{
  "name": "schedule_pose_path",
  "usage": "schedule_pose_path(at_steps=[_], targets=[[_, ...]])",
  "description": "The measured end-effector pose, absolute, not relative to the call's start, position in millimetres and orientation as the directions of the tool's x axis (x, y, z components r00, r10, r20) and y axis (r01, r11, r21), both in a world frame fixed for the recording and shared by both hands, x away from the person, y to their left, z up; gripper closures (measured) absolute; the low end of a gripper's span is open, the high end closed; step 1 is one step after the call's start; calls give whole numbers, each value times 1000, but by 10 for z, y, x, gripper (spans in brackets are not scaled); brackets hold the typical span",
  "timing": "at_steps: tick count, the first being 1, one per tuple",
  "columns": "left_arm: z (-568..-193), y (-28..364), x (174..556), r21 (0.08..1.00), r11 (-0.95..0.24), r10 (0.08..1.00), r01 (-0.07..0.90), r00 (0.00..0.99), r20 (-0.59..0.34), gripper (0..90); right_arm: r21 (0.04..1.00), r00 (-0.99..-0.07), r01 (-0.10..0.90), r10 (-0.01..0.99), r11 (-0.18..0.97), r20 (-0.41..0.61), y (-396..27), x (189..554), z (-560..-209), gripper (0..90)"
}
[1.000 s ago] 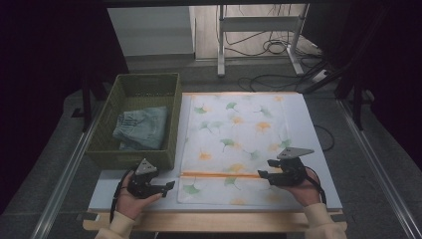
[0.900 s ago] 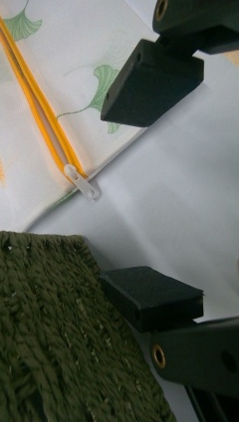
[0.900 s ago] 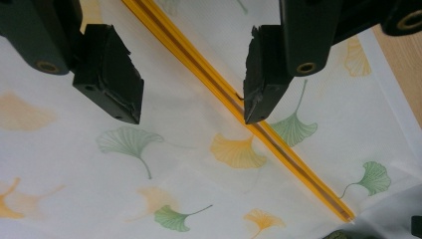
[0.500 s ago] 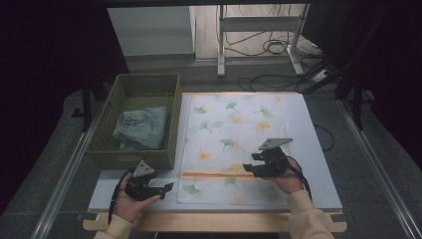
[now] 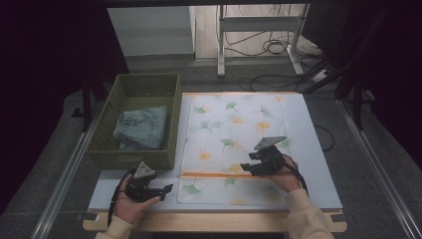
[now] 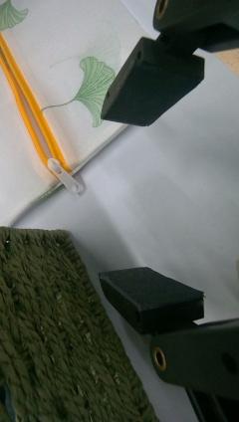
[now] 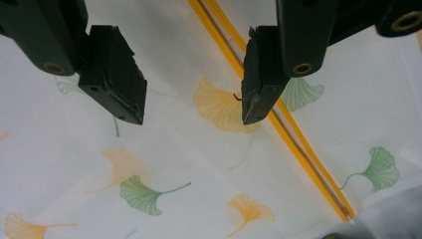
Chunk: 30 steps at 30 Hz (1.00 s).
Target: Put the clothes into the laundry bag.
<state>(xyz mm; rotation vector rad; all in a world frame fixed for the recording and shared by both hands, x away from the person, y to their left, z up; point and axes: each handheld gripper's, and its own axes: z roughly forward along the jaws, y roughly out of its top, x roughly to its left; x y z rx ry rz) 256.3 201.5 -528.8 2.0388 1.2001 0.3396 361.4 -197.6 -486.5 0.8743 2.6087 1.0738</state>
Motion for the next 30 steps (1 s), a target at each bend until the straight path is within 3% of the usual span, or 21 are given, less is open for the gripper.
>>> schedule_pose_path(at_steps=[23, 30], targets=[[-5336, 1931, 2593, 683, -330, 830, 651, 544, -118, 225, 571, -839, 457, 543, 682, 23, -1802, 3617, -5139, 373], [-5331, 1936, 2598, 692, -321, 834, 647, 539, -117, 226, 574, -815, 484, 578, 660, 22, -1809, 3625, -5135, 476]])
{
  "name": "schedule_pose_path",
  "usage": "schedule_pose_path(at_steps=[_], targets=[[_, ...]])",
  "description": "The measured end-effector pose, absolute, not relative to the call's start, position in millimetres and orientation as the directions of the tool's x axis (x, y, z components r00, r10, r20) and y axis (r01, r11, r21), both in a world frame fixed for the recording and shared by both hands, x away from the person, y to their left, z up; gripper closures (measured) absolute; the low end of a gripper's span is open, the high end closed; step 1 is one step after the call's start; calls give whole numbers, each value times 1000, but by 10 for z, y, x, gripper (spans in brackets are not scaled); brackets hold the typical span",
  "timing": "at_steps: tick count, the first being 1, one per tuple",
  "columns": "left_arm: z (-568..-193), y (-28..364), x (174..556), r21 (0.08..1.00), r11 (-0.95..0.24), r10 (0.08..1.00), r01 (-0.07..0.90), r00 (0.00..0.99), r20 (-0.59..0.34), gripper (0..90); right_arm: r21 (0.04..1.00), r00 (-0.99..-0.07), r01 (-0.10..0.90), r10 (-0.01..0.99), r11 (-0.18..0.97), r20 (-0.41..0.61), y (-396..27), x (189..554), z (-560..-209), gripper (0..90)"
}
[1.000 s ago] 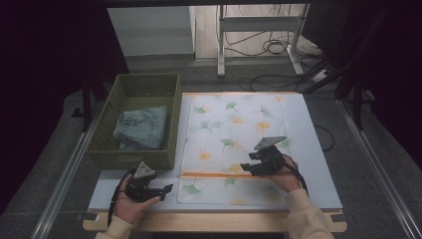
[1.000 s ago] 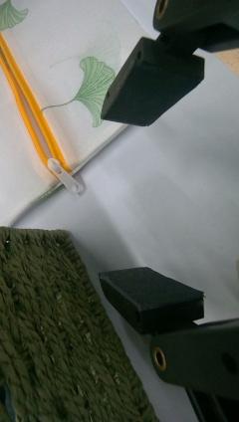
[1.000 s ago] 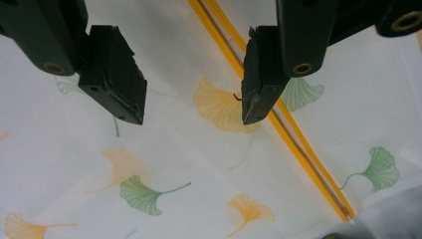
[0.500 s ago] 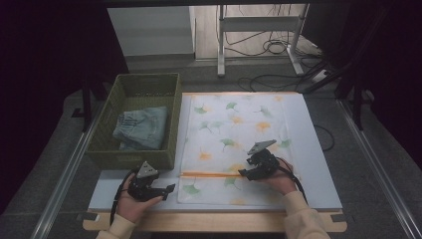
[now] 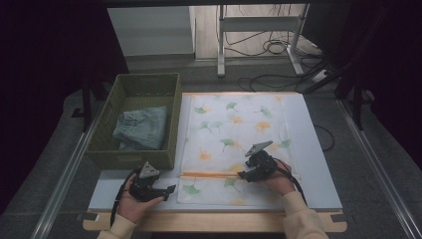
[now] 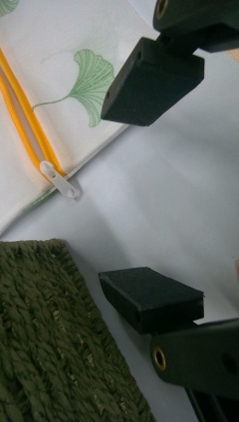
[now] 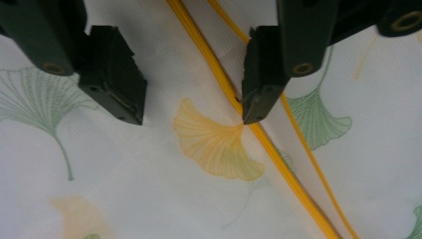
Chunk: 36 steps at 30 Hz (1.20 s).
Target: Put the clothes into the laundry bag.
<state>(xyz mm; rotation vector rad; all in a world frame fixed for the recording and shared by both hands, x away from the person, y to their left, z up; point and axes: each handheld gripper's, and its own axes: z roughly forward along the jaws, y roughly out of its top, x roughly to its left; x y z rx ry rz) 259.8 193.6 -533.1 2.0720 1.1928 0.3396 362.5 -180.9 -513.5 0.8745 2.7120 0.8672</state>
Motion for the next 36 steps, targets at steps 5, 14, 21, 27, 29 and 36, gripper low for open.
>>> schedule_pose_path(at_steps=[5, 14, 21, 27, 29, 36], targets=[[-5299, 1945, 2589, 711, -305, 838, 634, 533, -116, 229, 575, -773, 538, 632, 616, 45, -1832, 3666, -5124, 596], [-5302, 1939, 2595, 710, -306, 839, 634, 532, -112, 230, 566, -782, 532, 622, 630, 43, -1818, 3670, -5118, 542], [-5308, 1944, 2599, 707, -307, 836, 637, 535, -120, 230, 557, -796, 496, 605, 666, -15, -1743, 3628, -5130, 521], [-5311, 1939, 2600, 705, -309, 836, 639, 535, -118, 230, 563, -757, 528, 653, 636, -27, -1762, 3660, -5121, 724], [-5311, 1940, 2600, 704, -309, 837, 639, 535, -117, 230, 565, -745, 540, 667, 624, -24, -1769, 3675, -5121, 784], [-5304, 1949, 2599, 707, -305, 839, 638, 531, -117, 230, 559, -742, 536, 668, 632, -45, -1740, 3711, -5114, 879]])
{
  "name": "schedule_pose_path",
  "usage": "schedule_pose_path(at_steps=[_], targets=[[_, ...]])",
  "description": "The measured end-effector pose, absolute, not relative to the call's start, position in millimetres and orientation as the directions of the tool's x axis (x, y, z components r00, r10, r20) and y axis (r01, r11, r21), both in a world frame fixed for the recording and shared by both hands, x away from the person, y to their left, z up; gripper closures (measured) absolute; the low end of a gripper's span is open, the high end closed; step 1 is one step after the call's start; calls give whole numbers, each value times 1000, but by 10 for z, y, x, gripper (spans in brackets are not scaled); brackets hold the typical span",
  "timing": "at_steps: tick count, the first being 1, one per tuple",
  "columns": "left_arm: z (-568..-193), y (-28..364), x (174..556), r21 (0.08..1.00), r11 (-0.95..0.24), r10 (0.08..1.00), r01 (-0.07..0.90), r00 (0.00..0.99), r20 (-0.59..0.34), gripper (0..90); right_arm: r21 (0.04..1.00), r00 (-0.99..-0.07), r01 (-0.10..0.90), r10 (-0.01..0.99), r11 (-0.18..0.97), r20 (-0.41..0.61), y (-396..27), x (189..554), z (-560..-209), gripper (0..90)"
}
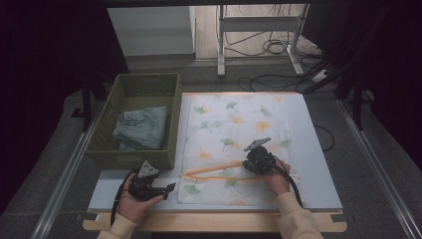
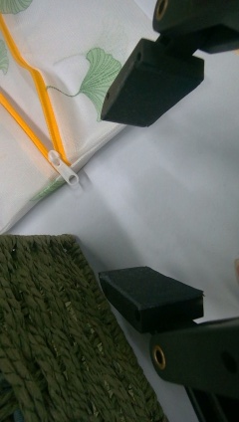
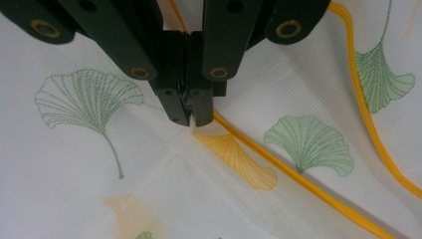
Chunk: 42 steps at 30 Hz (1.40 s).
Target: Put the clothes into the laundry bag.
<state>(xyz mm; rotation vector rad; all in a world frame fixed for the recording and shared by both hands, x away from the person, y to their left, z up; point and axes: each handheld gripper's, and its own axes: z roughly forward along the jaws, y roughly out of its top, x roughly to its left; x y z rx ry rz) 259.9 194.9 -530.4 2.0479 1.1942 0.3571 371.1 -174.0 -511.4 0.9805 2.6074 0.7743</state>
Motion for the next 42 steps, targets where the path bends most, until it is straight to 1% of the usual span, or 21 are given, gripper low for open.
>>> schedule_pose_path(at_steps=[9, 23, 42], targets=[[-5292, 1993, 2607, 715, -290, 847, 636, 518, -118, 230, 570, -755, 528, 655, 630, -25, -1729, 3752, -5081, 883], [-5280, 2045, 2602, 721, -271, 857, 637, 501, -120, 230, 656, -763, 478, 647, 584, -19, -1761, 3762, -4728, 884], [-5290, 2086, 2599, 719, -269, 863, 641, 492, -116, 231, 748, -770, 407, 637, 524, -28, -1817, 3771, -4413, 884]])
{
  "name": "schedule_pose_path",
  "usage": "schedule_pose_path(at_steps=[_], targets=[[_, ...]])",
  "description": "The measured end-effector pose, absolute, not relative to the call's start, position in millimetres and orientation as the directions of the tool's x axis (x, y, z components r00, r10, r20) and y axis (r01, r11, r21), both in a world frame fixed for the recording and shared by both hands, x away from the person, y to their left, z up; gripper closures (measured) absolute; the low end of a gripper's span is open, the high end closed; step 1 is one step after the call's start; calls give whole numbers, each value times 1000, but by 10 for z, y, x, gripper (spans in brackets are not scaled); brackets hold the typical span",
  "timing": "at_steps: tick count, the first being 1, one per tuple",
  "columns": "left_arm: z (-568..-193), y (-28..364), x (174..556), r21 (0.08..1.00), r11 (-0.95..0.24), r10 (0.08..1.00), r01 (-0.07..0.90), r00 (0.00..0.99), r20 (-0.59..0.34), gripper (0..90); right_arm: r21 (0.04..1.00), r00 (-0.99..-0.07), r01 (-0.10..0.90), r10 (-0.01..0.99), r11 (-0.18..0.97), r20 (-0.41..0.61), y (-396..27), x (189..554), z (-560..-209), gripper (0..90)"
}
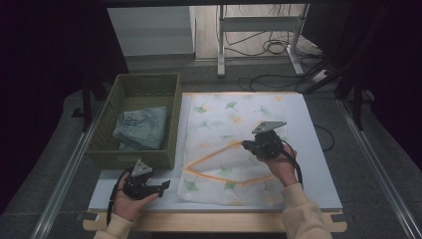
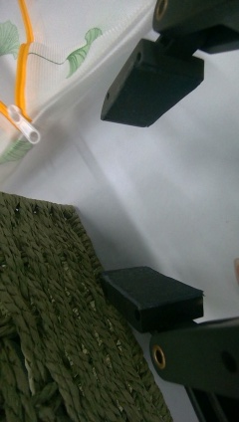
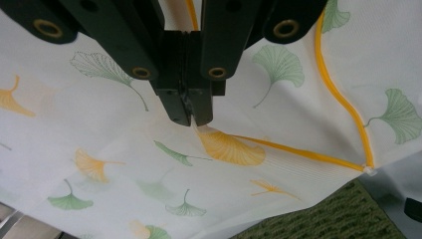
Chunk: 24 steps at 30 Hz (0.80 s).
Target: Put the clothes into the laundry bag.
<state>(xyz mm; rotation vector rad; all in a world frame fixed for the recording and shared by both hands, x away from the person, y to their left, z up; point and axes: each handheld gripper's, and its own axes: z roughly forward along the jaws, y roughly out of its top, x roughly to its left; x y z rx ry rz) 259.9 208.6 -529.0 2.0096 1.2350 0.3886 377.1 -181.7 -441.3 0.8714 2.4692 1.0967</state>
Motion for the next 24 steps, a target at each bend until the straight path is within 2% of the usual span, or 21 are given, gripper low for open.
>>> schedule_pose_path(at_steps=[24], targets=[[-5280, 2100, 2597, 708, -249, 867, 661, 479, -142, 241, 797, -768, 378, 641, 471, -14, -1942, 3807, -4233, 884]])
